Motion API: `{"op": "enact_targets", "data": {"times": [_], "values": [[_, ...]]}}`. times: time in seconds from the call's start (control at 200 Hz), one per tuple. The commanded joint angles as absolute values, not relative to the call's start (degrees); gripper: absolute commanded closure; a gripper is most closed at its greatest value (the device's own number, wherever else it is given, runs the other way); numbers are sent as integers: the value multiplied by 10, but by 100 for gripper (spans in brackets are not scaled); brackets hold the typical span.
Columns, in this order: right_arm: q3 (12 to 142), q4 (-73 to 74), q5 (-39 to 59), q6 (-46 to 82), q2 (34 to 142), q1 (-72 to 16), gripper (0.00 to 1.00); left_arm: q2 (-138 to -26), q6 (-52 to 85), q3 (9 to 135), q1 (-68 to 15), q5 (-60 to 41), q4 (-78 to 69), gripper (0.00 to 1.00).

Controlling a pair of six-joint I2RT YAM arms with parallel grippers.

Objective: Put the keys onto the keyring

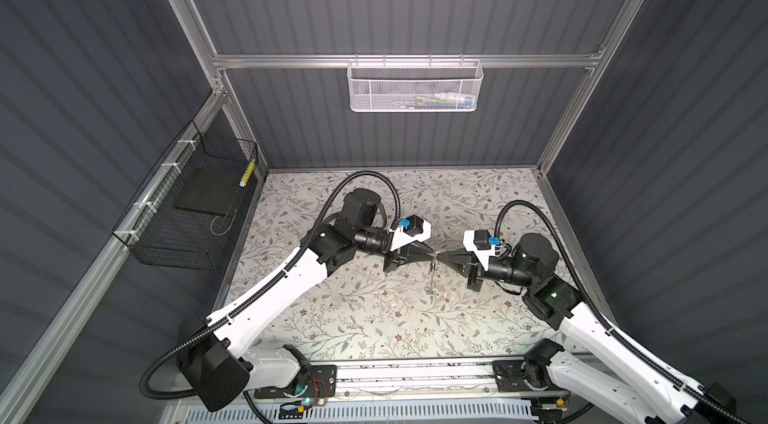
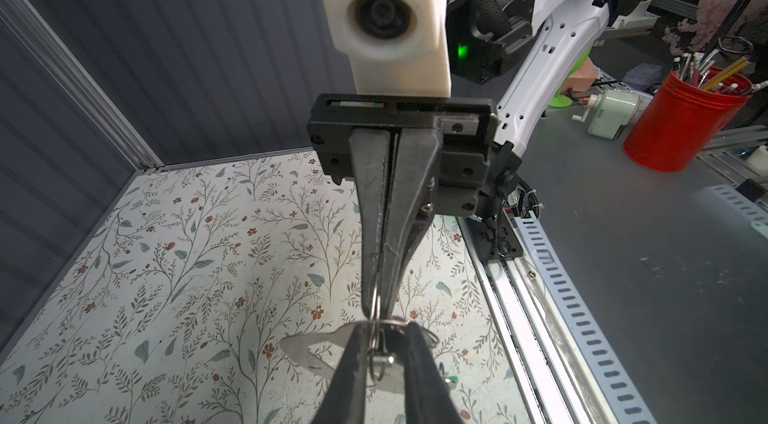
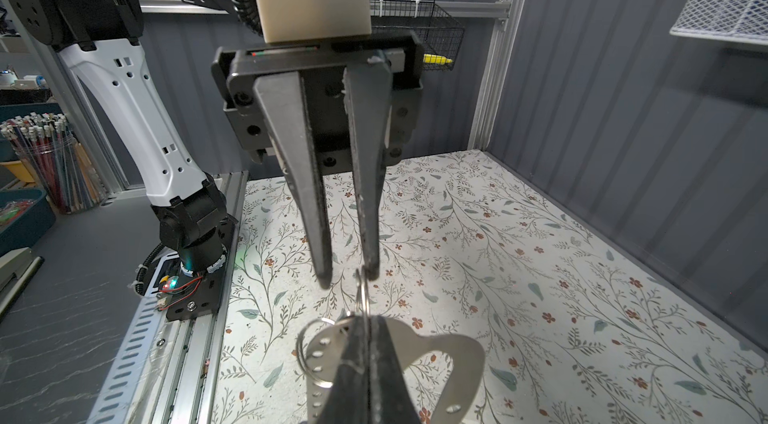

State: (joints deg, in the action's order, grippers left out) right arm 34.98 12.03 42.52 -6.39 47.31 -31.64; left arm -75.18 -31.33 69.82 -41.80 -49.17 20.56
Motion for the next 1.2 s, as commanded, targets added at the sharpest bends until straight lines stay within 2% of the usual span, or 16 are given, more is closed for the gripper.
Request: {"op": "enact_targets", "data": {"times": [0.0, 0.295, 0.415, 0.45, 0.58, 0.67, 0.951, 1.196], "values": [[359, 142, 440, -56, 474, -315, 100, -761, -324, 715, -420, -506, 204, 83], [359, 139, 447, -56, 481, -315, 100, -767, -323, 718, -422, -503, 196, 88], [360, 136, 444, -57, 482, -315, 100, -767, -324, 721, -424, -504, 199, 100], [360, 132, 436, -59, 480, -315, 100, -766, -328, 723, -423, -502, 205, 100], [359, 103, 380, -72, 457, -315, 75, -766, -355, 743, -423, -475, 261, 100], [357, 71, 346, -91, 433, -315, 66, -772, -389, 775, -424, -442, 333, 100], [389, 28, 340, -119, 425, -320, 68, -827, -466, 910, -452, -338, 534, 100], [407, 42, 354, -116, 457, -343, 71, -868, -482, 979, -474, -300, 610, 100]]}}
